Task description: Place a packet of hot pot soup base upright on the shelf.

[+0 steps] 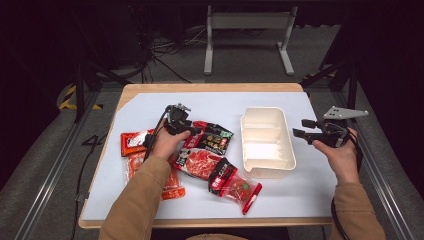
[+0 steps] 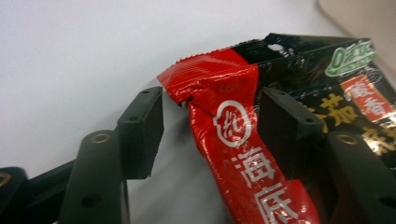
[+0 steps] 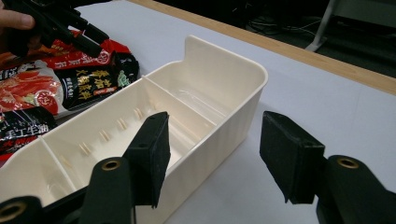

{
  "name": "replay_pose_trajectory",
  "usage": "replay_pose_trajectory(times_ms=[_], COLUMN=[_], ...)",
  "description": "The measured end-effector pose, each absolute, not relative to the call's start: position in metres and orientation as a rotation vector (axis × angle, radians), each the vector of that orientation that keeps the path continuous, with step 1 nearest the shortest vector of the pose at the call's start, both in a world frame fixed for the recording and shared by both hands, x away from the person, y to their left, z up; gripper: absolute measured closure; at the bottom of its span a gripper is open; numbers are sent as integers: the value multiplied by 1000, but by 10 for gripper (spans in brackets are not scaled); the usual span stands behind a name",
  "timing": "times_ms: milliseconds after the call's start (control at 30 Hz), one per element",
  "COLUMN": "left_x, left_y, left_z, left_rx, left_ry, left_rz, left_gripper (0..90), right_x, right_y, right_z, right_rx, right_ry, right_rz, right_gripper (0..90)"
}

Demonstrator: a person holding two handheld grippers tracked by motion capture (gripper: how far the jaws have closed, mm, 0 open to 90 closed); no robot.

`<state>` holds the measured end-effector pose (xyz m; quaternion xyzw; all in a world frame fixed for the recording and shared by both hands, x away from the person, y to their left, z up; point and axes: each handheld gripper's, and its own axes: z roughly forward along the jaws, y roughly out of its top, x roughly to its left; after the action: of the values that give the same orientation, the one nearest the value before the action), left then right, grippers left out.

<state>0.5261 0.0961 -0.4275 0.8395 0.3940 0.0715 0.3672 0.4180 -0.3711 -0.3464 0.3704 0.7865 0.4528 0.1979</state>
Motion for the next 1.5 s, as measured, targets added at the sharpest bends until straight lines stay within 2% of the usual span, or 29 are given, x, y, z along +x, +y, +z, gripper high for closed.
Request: replay_pose_trajectory(times_ms=[200, 400, 700, 833, 1167, 1500], left_x=[529, 531, 532, 530, 525, 510], left_y=[95, 94, 98, 95, 96, 105], left_z=[-433, -436, -434, -432, -421, -389], left_rx=[2156, 2148, 2117, 2126, 2107, 2028], left_ry=[1011, 1033, 1101, 1095, 1100, 1039], left_rz=[137, 109, 51, 71, 89, 143], left_gripper=[430, 470, 758, 823, 855, 874], right_x=[419, 419, 419, 419, 419, 417], right_y=[-371, -372, -371, -371, -371, -371], right_z=[-348, -349, -348, -348, -347, -344], right_rx=[1040, 1044, 1039, 1040, 1039, 1030], right_ry=[2204, 2206, 2208, 2209, 2207, 2197], right_rz=[1270, 1268, 1268, 1267, 1268, 1274], right_gripper=[428, 427, 427, 427, 428, 428])
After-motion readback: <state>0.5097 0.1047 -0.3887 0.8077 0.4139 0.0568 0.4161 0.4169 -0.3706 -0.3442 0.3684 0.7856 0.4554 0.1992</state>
